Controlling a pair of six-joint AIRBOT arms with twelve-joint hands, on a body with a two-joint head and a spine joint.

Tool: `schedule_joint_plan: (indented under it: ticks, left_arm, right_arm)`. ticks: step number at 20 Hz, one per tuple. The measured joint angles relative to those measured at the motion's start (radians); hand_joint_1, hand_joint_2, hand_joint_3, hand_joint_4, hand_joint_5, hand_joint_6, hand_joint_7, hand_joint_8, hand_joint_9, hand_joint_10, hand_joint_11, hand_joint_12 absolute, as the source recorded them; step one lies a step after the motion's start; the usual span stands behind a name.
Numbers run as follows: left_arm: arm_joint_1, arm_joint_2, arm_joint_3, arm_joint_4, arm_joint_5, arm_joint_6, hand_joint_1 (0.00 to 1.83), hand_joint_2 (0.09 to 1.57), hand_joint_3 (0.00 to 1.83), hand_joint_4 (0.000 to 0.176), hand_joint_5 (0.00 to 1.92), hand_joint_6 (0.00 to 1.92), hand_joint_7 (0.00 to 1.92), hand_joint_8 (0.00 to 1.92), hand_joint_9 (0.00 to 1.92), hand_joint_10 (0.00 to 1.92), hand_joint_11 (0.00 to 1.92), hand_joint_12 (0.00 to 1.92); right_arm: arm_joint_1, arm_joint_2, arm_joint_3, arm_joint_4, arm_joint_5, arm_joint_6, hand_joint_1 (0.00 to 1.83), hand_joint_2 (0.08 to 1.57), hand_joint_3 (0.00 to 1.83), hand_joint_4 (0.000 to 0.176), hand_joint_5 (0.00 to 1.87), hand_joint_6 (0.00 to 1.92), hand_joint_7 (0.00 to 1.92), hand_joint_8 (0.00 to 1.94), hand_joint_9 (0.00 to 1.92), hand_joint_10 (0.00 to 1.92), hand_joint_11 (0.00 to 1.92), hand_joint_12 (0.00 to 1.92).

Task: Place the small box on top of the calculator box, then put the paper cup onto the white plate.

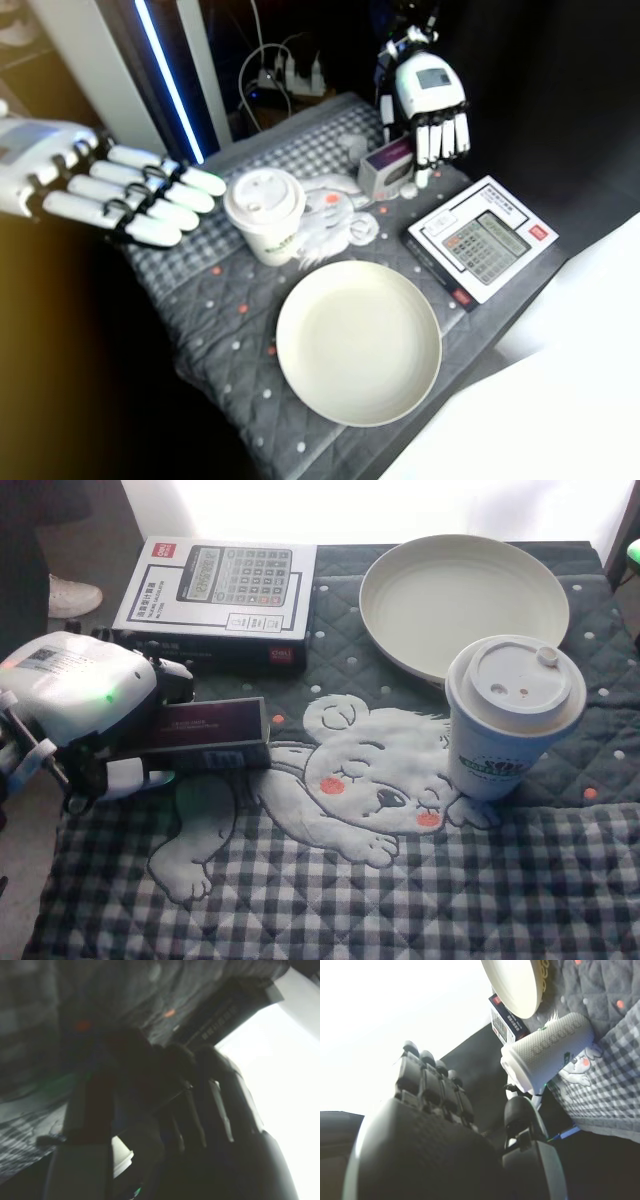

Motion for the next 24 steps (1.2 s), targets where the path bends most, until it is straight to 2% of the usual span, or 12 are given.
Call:
schedule_joint_plan:
  ticks: [2, 4, 6, 8, 10, 12, 15, 18, 20, 21, 23, 24]
  left_arm:
    - [0.001, 0.038, -0.041, 0.048, -0.071, -0.002, 1.19, 1.25, 0.0, 0.0, 0.72, 1.36, 0.74, 1.46, 0.93, 1.92, 0.99, 1.92]
    - [-0.01, 0.059, -0.043, 0.038, -0.177, -0.001, 1.19, 1.27, 0.0, 0.0, 0.65, 1.22, 0.78, 1.59, 0.85, 1.67, 0.81, 1.9]
    - [-0.053, 0.06, -0.018, 0.004, -0.202, 0.0, 1.22, 1.22, 0.0, 0.0, 0.71, 1.2, 0.88, 1.39, 0.87, 1.36, 0.79, 1.69]
    - [-0.123, 0.047, 0.02, -0.014, -0.2, 0.0, 1.21, 1.22, 0.0, 0.0, 0.7, 1.22, 0.87, 1.4, 0.87, 1.36, 0.77, 1.7]
    - [-0.221, 0.004, 0.103, -0.048, -0.122, -0.001, 1.2, 1.22, 0.0, 0.0, 0.71, 1.24, 0.89, 1.34, 0.88, 1.21, 0.8, 1.59]
    - [-0.317, -0.055, 0.206, -0.097, 0.018, 0.002, 1.22, 1.21, 0.0, 0.0, 0.71, 1.21, 0.91, 1.32, 0.91, 1.23, 0.82, 1.64]
    - [-0.367, -0.117, 0.295, -0.153, 0.147, 0.004, 1.23, 1.19, 0.0, 0.0, 0.74, 1.17, 0.94, 1.28, 0.97, 1.25, 0.89, 1.63]
    - [-0.404, -0.172, 0.372, -0.304, 0.242, 0.174, 1.21, 1.22, 0.0, 0.0, 0.74, 1.27, 0.82, 1.35, 1.0, 1.37, 0.94, 1.69]
    - [-0.407, -0.21, 0.428, -0.391, 0.282, 0.225, 1.21, 1.22, 0.0, 0.0, 0.68, 1.19, 0.89, 1.4, 1.01, 1.38, 0.94, 1.71]
    - [-0.407, -0.222, 0.448, -0.422, 0.303, 0.236, 1.01, 1.22, 0.0, 0.0, 0.56, 0.8, 0.71, 0.98, 0.79, 1.16, 0.73, 1.59]
    - [-0.4, -0.228, 0.455, -0.456, 0.325, 0.26, 0.89, 1.16, 0.0, 0.002, 0.24, 0.39, 0.46, 0.33, 0.44, 0.84, 0.3, 1.58]
    - [-0.399, -0.231, 0.455, -0.457, 0.327, 0.261, 0.82, 1.1, 0.0, 0.08, 0.05, 0.17, 0.15, 0.11, 0.11, 0.51, 0.06, 1.31]
  right_arm:
    - [0.0, 0.0, 0.0, 0.001, -0.003, 0.0, 0.35, 1.41, 0.0, 0.0, 0.0, 0.0, 0.0, 0.0, 0.0, 0.0, 0.0, 0.0]
    - [0.0, -0.005, 0.006, -0.003, -0.001, 0.0, 0.36, 1.41, 0.0, 0.0, 0.0, 0.0, 0.0, 0.0, 0.0, 0.0, 0.0, 0.0]
    - [0.0, -0.011, 0.011, 0.005, -0.003, 0.0, 0.35, 1.41, 0.0, 0.0, 0.0, 0.0, 0.0, 0.0, 0.0, 0.0, 0.0, 0.0]
    - [0.0, -0.016, 0.013, 0.002, -0.008, -0.001, 0.34, 1.4, 0.0, 0.0, 0.0, 0.0, 0.0, 0.0, 0.0, 0.0, 0.0, 0.0]
    - [0.0, -0.021, 0.013, 0.0, -0.01, -0.001, 0.43, 1.4, 0.0, 0.0, 0.0, 0.0, 0.0, 0.0, 0.0, 0.0, 0.0, 0.0]
    - [0.0, -0.032, 0.023, 0.003, -0.018, -0.002, 0.4, 1.39, 0.0, 0.0, 0.0, 0.0, 0.0, 0.0, 0.0, 0.0, 0.0, 0.0]
    - [0.0, -0.037, 0.029, 0.0, -0.03, -0.002, 0.53, 1.38, 0.0, 0.0, 0.0, 0.0, 0.0, 0.0, 0.0, 0.0, 0.0, 0.0]
    - [0.0, -0.049, 0.04, -0.002, -0.03, -0.002, 0.53, 1.37, 0.0, 0.0, 0.0, 0.0, 0.0, 0.0, 0.0, 0.0, 0.0, 0.0]
    - [0.0, -0.053, 0.043, -0.008, -0.037, -0.002, 0.56, 1.37, 0.0, 0.0, 0.0, 0.0, 0.0, 0.0, 0.0, 0.0, 0.01, 0.0]
    - [0.0, -0.053, 0.043, -0.01, -0.036, -0.002, 0.56, 1.37, 0.0, 0.0, 0.0, 0.0, 0.0, 0.0, 0.0, 0.0, 0.03, 0.01]
    - [0.0, -0.053, 0.043, -0.009, -0.037, -0.002, 0.62, 1.37, 0.0, 0.0, 0.0, 0.0, 0.0, 0.0, 0.0, 0.0, 0.04, 0.03]
    - [0.0, -0.053, 0.043, -0.008, -0.037, -0.002, 0.64, 1.37, 0.0, 0.0, 0.0, 0.0, 0.0, 0.0, 0.0, 0.0, 0.02, 0.03]
